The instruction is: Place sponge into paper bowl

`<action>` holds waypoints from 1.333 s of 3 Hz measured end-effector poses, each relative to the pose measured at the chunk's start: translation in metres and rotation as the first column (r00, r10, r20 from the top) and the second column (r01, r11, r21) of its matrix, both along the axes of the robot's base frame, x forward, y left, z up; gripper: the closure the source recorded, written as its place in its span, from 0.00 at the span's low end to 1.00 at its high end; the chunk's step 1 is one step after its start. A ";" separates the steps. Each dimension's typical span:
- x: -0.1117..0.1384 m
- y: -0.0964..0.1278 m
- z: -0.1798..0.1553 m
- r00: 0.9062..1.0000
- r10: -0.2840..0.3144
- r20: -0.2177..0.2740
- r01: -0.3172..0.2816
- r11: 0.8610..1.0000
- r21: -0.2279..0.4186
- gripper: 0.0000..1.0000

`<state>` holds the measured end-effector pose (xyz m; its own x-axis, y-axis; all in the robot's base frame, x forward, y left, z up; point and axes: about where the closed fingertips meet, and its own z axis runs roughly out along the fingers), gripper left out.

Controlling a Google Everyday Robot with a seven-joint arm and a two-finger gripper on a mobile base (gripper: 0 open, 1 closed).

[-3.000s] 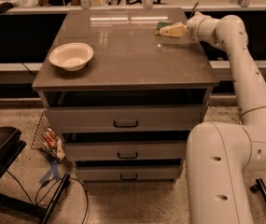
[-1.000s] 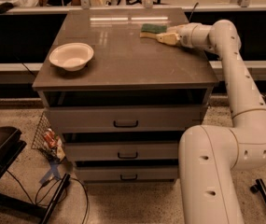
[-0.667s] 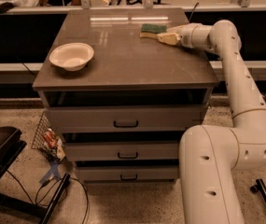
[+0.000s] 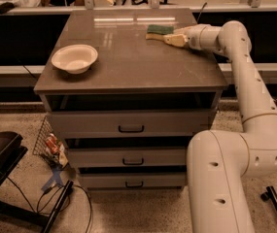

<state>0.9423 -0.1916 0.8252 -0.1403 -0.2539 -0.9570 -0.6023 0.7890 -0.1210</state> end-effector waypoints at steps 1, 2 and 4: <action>0.000 0.000 0.000 1.000 0.000 0.000 0.000 1.000 0.000 1.00; 0.000 0.000 0.000 1.000 0.000 0.000 0.000 1.000 0.000 1.00; 0.000 0.000 0.000 1.000 0.000 0.000 0.000 1.000 0.000 1.00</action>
Offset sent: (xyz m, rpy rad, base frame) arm -0.1196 -0.0128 0.1661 -0.2087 -0.1635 -0.0193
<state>0.9422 -0.1917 0.8256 -0.1400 -0.2544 -0.9569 -0.6023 0.7890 -0.1216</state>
